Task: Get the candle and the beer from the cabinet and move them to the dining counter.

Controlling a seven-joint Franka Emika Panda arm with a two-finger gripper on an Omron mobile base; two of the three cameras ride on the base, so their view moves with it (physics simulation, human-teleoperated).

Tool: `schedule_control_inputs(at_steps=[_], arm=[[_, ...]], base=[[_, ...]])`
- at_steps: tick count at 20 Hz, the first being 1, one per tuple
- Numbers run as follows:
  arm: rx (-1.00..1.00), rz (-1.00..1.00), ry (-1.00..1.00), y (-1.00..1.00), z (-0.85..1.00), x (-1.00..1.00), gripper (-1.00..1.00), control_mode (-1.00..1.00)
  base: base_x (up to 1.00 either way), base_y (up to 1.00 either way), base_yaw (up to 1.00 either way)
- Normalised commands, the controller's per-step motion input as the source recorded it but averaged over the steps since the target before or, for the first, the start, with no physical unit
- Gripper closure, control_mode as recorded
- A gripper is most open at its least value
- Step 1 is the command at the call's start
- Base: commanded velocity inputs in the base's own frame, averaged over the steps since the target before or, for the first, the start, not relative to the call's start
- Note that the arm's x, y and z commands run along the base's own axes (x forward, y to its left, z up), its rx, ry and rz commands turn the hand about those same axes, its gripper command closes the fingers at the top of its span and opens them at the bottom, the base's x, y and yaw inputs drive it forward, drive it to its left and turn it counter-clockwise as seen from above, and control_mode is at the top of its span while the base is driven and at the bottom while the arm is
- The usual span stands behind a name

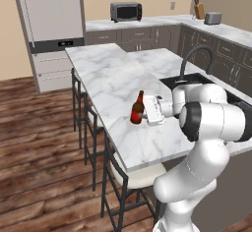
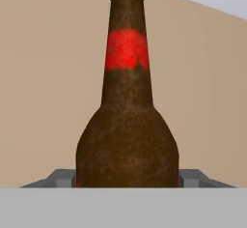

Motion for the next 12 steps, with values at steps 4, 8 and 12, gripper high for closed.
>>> schedule_control_inputs(at_steps=[4,8,12], arm=[[0.00,0.00,0.00,0.00,-0.24,0.19,1.00,-1.00],[0.00,0.00,0.01,0.00,-0.25,0.20,1.00,-1.00],[0.00,0.00,0.01,0.00,-0.26,0.19,1.00,-1.00]], base=[[0.00,0.00,0.00],[0.00,0.00,0.00],[0.00,0.00,0.00]])
